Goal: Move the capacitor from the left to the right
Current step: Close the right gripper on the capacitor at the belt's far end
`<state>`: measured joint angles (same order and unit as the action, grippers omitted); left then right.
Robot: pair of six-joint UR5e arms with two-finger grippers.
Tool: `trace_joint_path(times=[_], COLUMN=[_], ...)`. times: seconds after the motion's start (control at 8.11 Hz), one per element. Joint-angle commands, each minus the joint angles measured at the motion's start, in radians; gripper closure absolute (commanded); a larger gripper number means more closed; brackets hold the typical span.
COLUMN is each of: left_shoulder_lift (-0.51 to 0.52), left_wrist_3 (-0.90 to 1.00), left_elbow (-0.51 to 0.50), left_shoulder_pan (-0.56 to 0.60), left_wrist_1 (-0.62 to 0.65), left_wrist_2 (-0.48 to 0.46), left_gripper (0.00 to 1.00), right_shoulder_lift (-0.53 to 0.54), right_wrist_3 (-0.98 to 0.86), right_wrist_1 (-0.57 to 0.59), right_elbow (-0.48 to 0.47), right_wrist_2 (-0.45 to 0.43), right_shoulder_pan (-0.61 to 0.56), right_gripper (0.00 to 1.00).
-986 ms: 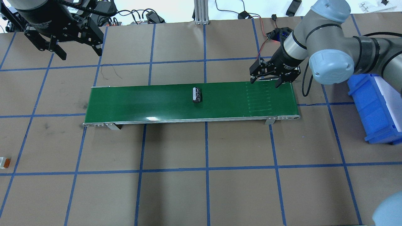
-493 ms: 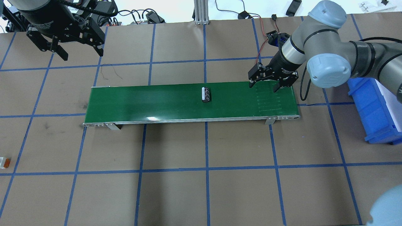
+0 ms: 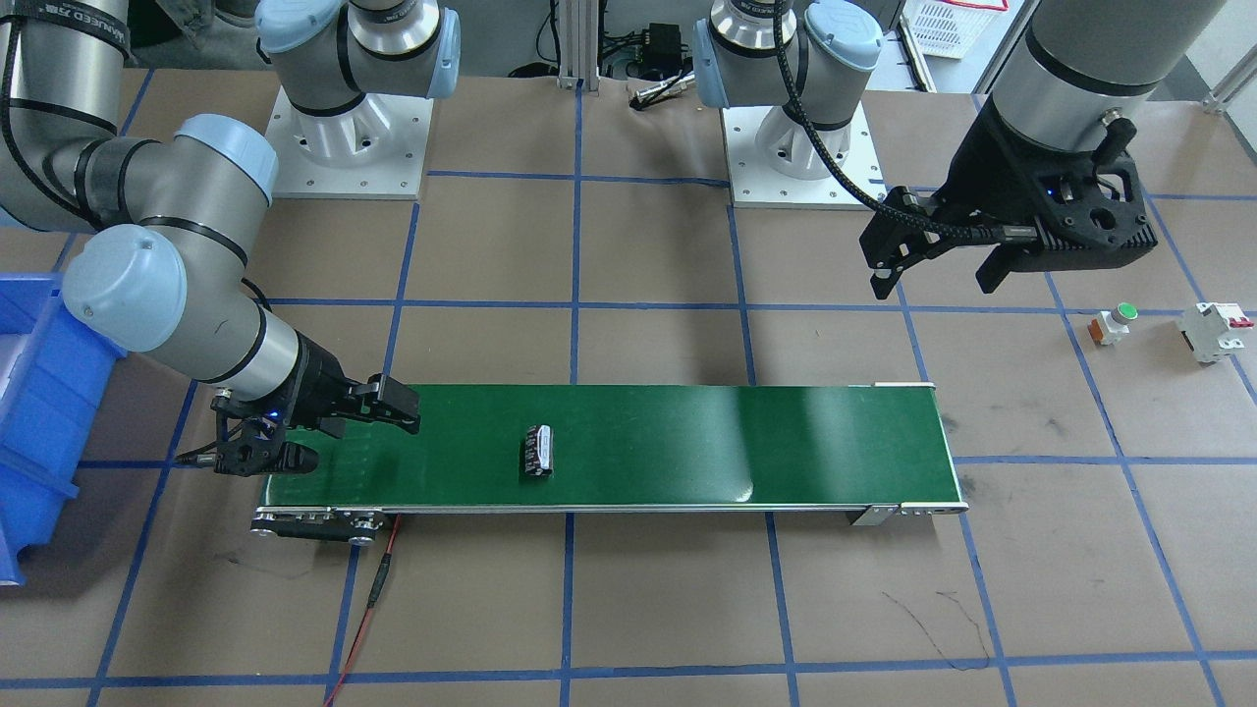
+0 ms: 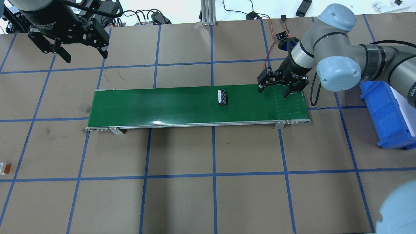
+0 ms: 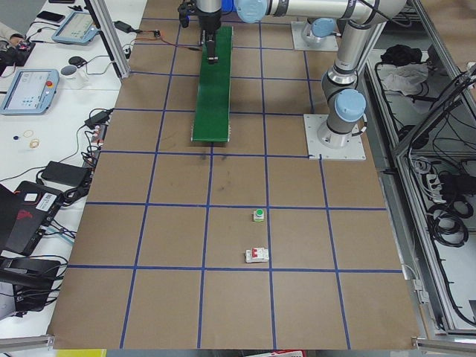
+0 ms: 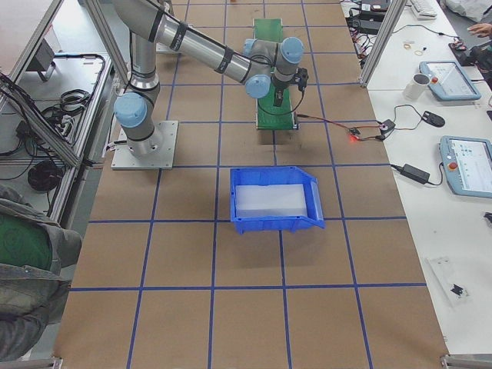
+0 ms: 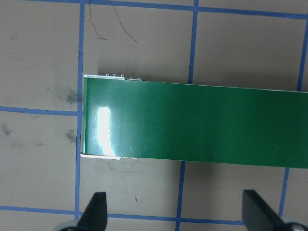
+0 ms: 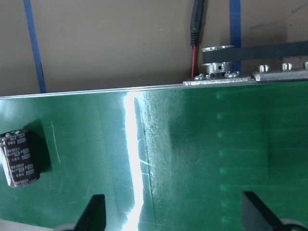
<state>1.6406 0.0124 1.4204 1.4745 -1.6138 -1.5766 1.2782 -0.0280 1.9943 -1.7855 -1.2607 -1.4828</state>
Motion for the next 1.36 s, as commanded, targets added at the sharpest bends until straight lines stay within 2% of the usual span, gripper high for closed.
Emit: trace_joint_path(times=[0.0, 0.86, 1.23], left_shoulder_lift=[-0.002, -0.002, -0.002], left_wrist_3=[0.001, 0.003, 0.004], left_elbow=[0.000, 0.006, 0.005], left_shoulder_pan=[0.000, 0.001, 0.001], left_wrist_1=[0.000, -0.002, 0.000], left_wrist_2=[-0.002, -0.002, -0.002], left_gripper=[0.00, 0.00, 0.00], right_shoulder_lift=[0.000, -0.010, -0.033], right_wrist_3=[0.000, -0.013, -0.013], right_wrist_1=[-0.003, 0.012, 0.072], right_elbow=[0.000, 0.001, 0.001], right_wrist_2=[0.000, 0.001, 0.003], right_shoulder_pan=[0.001, 0.001, 0.001], right_gripper=[0.01, 0.01, 0.00])
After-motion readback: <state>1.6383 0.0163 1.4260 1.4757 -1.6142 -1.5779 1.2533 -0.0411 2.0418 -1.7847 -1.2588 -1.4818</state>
